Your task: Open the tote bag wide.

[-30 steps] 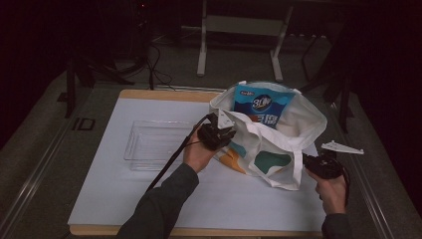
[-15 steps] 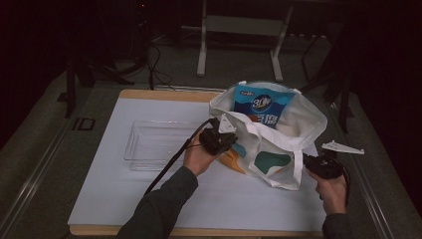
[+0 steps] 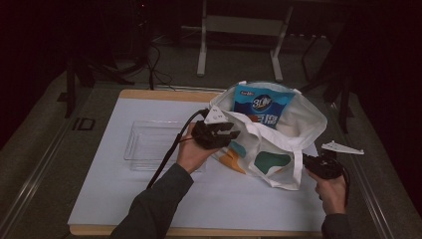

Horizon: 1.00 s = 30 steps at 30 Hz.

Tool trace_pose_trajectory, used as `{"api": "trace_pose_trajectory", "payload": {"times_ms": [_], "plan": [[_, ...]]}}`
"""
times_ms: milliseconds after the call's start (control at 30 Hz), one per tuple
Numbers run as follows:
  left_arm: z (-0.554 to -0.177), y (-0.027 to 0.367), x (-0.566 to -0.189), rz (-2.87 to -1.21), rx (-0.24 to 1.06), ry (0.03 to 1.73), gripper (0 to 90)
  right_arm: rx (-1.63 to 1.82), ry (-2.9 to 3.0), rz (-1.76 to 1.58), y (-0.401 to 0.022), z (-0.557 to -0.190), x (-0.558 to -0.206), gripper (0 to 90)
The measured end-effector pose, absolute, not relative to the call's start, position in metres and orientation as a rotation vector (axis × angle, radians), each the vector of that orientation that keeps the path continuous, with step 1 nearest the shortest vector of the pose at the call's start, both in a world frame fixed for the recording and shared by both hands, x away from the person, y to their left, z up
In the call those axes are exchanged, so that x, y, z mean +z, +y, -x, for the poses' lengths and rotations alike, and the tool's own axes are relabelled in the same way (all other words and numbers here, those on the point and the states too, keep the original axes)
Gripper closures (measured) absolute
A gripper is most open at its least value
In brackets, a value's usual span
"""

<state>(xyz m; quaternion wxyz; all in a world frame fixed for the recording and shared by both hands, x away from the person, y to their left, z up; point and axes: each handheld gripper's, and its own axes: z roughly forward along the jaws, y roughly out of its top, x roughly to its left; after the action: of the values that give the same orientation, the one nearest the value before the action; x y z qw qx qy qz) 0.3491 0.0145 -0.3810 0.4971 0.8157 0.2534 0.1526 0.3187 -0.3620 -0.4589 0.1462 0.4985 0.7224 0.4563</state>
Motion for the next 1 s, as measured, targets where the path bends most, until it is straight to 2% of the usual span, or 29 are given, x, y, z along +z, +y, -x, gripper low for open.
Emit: {"api": "trace_pose_trajectory", "payload": {"times_ms": [467, 533, 633, 733, 900, 1000], "plan": [[-0.344, -0.004, -0.372, -1.953, 0.266, 0.563, 55.5, 1.322, 2.078, -1.438, -0.363, -0.318, -0.46, 88.1], [-0.346, -0.005, -0.372, -1.948, 0.251, 0.583, 49.6, 1.325, 2.077, -1.436, -0.363, -0.318, -0.461, 88.2], [-0.352, -0.006, -0.372, -1.943, 0.22, 0.606, 47.9, 1.325, 2.076, -1.436, -0.363, -0.318, -0.461, 88.2], [-0.353, -0.009, -0.373, -1.965, 0.234, 0.607, 48.8, 1.324, 2.077, -1.437, -0.363, -0.318, -0.461, 88.1], [-0.356, -0.013, -0.374, -1.984, 0.255, 0.624, 62.1, 1.326, 2.077, -1.436, -0.363, -0.317, -0.461, 88.2], [-0.357, -0.015, -0.373, -1.979, 0.251, 0.638, 65.1, 1.329, 2.075, -1.437, -0.363, -0.317, -0.462, 88.2]]}}
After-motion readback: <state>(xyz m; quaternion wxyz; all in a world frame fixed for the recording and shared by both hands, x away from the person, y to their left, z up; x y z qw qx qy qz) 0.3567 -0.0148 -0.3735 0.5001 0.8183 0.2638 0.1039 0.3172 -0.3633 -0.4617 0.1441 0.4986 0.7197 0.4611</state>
